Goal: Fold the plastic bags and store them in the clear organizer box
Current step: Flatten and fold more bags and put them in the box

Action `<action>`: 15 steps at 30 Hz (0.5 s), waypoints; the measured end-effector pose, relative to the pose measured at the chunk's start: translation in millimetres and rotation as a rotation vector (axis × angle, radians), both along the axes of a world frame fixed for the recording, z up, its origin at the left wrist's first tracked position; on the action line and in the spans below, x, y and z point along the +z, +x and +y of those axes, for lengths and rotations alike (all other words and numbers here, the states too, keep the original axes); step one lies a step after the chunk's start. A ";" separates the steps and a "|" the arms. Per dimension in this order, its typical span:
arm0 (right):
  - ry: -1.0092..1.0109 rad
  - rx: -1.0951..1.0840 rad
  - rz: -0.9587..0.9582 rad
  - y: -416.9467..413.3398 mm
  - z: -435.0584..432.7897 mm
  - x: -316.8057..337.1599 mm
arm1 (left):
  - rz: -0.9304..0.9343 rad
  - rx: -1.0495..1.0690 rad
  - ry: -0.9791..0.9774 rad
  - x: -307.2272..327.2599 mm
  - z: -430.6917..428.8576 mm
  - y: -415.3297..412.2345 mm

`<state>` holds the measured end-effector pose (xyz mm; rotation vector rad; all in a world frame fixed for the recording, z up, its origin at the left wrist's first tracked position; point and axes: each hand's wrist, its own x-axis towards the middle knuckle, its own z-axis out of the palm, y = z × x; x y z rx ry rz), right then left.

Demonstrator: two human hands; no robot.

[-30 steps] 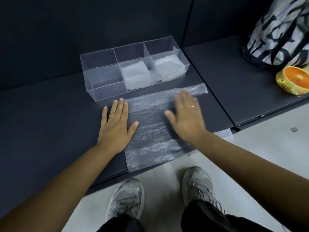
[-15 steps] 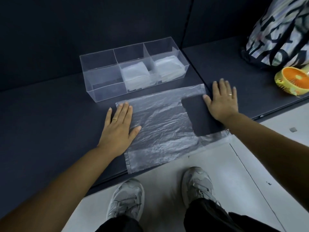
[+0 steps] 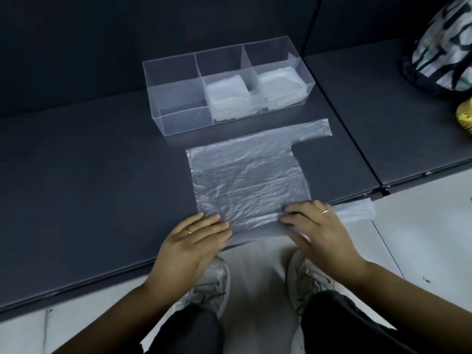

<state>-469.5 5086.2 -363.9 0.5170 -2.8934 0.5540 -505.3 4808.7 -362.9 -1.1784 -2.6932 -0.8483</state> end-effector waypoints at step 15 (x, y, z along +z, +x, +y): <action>-0.695 -0.471 -0.506 -74.3 95.0 66.5 | -1.073 0.507 0.398 58.4 -25.5 -116.3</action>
